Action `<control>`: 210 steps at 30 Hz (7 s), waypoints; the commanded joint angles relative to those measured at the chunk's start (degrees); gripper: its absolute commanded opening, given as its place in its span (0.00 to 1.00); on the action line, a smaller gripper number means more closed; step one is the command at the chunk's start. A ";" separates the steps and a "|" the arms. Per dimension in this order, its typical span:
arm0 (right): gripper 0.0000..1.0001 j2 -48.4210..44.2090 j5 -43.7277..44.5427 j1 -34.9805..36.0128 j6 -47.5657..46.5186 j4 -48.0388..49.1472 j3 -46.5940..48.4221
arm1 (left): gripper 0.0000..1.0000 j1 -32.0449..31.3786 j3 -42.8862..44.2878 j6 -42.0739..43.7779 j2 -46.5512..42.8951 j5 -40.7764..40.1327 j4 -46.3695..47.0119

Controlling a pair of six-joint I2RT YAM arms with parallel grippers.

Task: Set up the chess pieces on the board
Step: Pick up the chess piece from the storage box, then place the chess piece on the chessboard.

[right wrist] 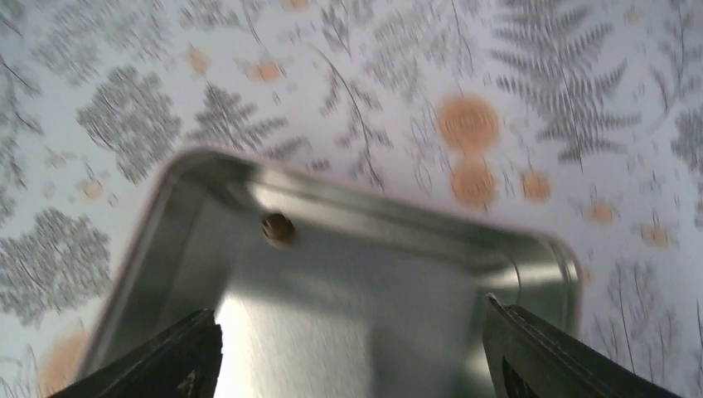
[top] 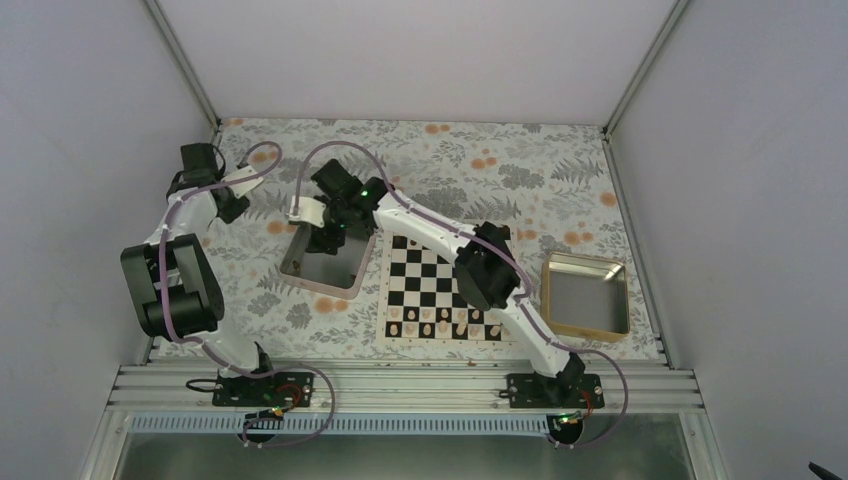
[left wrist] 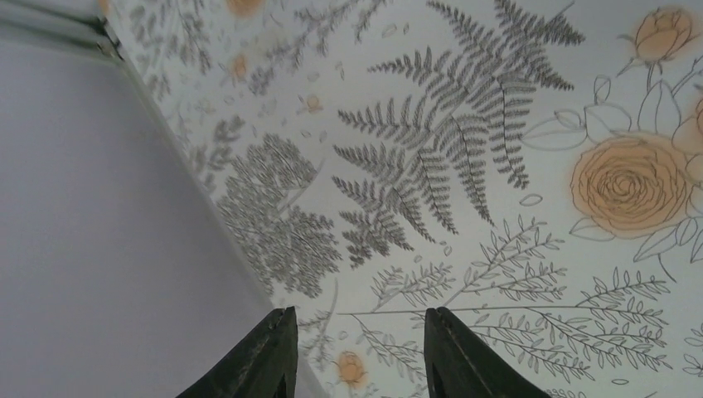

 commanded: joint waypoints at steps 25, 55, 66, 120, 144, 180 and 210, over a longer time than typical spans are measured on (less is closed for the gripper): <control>0.54 6.56 -4.65 3.38 0.89 11.56 -0.36 | 0.36 8.02 -7.32 -10.97 -2.39 21.80 5.52; 0.45 7.31 -10.04 5.12 -1.14 9.69 0.11 | 0.34 8.02 -8.12 -12.12 -2.30 21.91 6.85; 0.44 9.26 -9.69 5.13 -1.10 11.09 1.83 | 0.32 8.02 -8.71 -12.36 -2.89 21.66 7.21; 0.13 -2.05 -9.95 -1.19 0.68 7.73 -3.05 | 0.28 7.93 -9.49 -11.96 -4.72 23.55 6.49; 0.13 -39.56 -8.55 -33.43 -1.16 7.45 -47.44 | 0.28 7.52 -8.99 -13.02 -3.88 26.11 8.20; 0.11 -46.61 -12.61 -46.28 -10.58 18.72 -75.61 | 0.28 5.82 -12.08 -15.29 -5.68 32.10 9.63; 0.10 -40.02 -8.77 -47.00 -10.44 20.56 -74.79 | 0.28 5.82 -12.75 -14.20 -4.90 34.75 9.32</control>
